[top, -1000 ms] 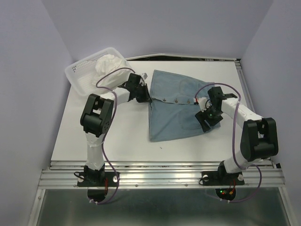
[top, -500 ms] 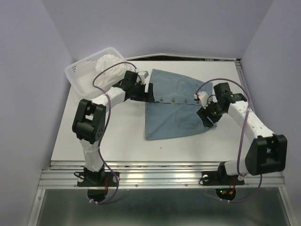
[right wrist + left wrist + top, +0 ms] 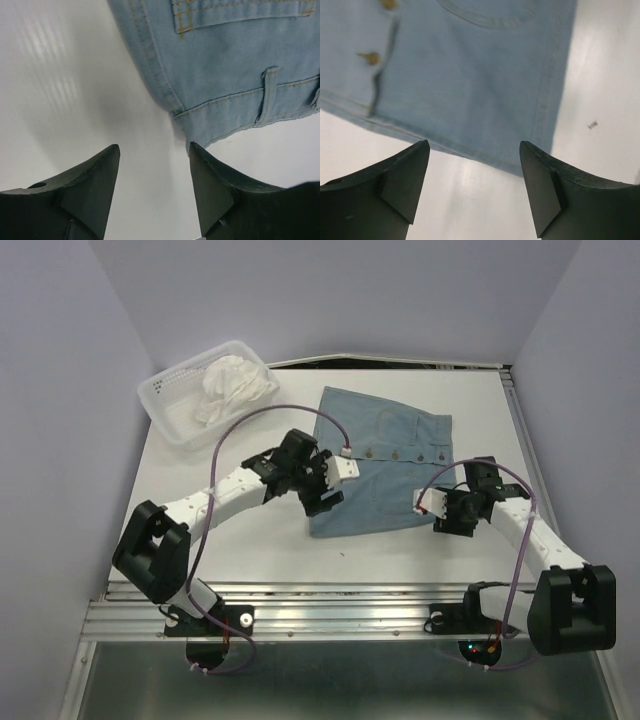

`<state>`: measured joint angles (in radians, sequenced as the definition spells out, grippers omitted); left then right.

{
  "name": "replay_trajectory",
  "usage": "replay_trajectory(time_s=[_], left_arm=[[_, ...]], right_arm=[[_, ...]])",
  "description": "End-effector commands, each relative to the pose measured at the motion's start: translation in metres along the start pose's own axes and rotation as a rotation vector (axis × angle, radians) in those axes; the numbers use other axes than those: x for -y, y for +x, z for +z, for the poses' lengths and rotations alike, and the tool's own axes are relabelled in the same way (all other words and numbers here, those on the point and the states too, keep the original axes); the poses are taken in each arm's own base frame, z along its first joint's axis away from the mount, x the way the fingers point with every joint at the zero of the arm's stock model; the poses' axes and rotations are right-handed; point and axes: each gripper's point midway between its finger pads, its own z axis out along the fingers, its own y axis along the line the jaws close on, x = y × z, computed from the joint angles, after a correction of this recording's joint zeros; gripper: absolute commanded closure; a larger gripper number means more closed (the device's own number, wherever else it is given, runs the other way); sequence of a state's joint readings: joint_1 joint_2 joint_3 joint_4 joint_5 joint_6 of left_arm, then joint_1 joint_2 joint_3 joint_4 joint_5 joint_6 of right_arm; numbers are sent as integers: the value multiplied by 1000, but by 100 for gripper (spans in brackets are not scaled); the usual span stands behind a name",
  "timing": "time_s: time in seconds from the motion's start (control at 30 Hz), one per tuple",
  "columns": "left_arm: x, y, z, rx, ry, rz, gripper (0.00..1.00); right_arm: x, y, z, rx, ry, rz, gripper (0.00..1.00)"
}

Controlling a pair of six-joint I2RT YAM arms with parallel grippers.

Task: Fold and stack the skirts
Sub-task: Fold the skirt

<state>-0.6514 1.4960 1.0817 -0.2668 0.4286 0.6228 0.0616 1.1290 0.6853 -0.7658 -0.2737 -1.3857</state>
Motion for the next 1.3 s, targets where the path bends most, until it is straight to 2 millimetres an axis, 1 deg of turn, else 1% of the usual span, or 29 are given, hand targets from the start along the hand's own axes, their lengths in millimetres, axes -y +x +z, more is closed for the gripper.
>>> replay_trajectory(time_s=[0.0,0.1,0.13,0.2,0.23,0.27,0.3,0.33,0.4,0.43,0.47,0.53,0.6,0.67,0.73,0.83,0.87,0.97,1.03,1.13,1.17,1.23,1.27], left_arm=[[31,39,11,-113,55,192,18],[34,44,16,-121,55,218,19],[37,49,19,-133,63,219,19],[41,54,22,-149,76,232,20],[46,56,24,-156,86,251,19],[49,62,25,-173,92,274,19],[54,62,27,-175,100,291,19],[57,63,27,-178,105,304,19],[65,62,30,-172,113,327,19],[70,64,31,-175,124,339,19],[72,65,32,-177,125,348,19],[77,67,33,-178,140,363,20],[80,68,34,-174,145,377,21],[82,73,37,-192,150,386,23],[82,74,39,-202,154,382,32],[80,74,40,-216,159,381,41],[81,77,42,-230,167,375,46],[79,80,42,-263,176,377,49],[78,84,41,-288,178,388,52],[77,90,41,-310,175,396,60],[76,89,42,-309,174,396,63],[76,88,41,-306,166,390,66],[75,86,39,-297,159,389,72]], right_arm=[[42,-10,5,44,111,-138,37],[42,-4,14,25,113,-171,43],[40,-1,18,17,98,-170,48],[33,5,24,-4,75,-176,54],[35,6,25,-6,86,-181,59],[31,8,28,-11,81,-186,61],[30,9,29,-11,81,-183,63],[29,9,30,-10,85,-183,72],[29,9,29,-8,94,-180,84],[28,9,28,-6,102,-177,98],[28,9,27,-9,107,-178,99],[24,10,26,-10,106,-176,99],[24,8,22,-4,123,-184,99],[22,6,20,4,122,-183,99],[22,5,18,7,129,-182,99],[23,6,16,3,139,-152,99],[23,5,15,5,140,-144,99],[30,1,11,16,156,-132,99],[30,1,10,16,153,-137,99],[28,2,9,11,150,-133,99],[28,2,8,9,155,-129,99],[28,2,7,6,157,-123,99],[29,2,5,7,161,-118,99]])
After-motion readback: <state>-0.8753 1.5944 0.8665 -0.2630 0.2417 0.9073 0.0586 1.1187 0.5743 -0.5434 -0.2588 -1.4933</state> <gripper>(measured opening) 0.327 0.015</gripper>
